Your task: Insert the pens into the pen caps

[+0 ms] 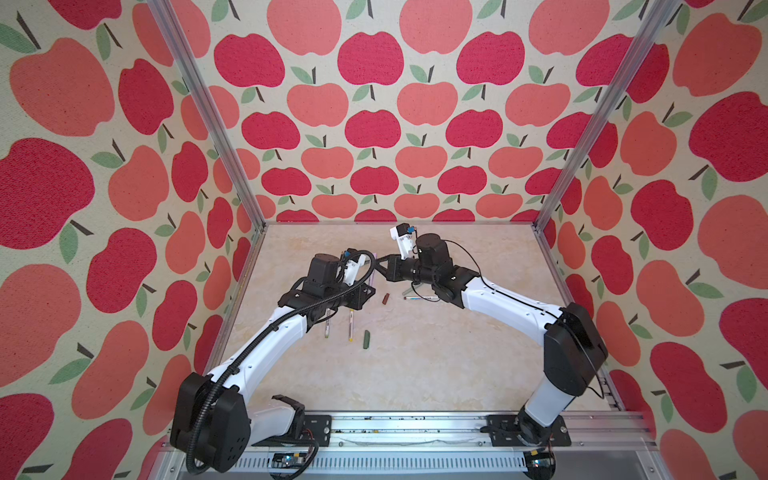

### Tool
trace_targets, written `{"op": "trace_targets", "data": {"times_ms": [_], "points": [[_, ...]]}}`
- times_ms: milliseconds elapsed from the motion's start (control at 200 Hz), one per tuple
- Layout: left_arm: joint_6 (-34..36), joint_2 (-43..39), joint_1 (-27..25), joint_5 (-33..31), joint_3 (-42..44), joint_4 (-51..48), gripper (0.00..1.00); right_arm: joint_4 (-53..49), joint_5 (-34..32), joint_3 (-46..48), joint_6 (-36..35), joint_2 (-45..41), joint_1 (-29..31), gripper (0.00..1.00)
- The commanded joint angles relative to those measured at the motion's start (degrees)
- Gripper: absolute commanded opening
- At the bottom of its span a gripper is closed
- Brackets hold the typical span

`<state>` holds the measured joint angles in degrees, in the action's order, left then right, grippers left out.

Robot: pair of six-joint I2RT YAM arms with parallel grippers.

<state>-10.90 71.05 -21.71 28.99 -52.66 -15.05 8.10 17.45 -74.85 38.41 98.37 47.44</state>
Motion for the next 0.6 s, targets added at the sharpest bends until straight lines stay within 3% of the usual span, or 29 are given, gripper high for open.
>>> {"op": "trace_targets", "data": {"times_ms": [0, 355, 595], "points": [[0.39, -1.94, 2.33, -2.54, -7.46, 21.82, 0.00, -19.47, 8.90, 4.97, -1.25, 3.94, 3.01, 0.03], [0.61, -2.87, 2.82, -1.31, -6.03, 20.10, 0.00, -20.33, 8.35, 3.53, -2.15, 3.01, 2.51, 0.10], [-4.39, -6.92, 2.47, -1.72, 5.46, 18.49, 0.00, -19.23, 7.18, -2.29, -3.43, -3.02, -2.35, 0.20]]}}
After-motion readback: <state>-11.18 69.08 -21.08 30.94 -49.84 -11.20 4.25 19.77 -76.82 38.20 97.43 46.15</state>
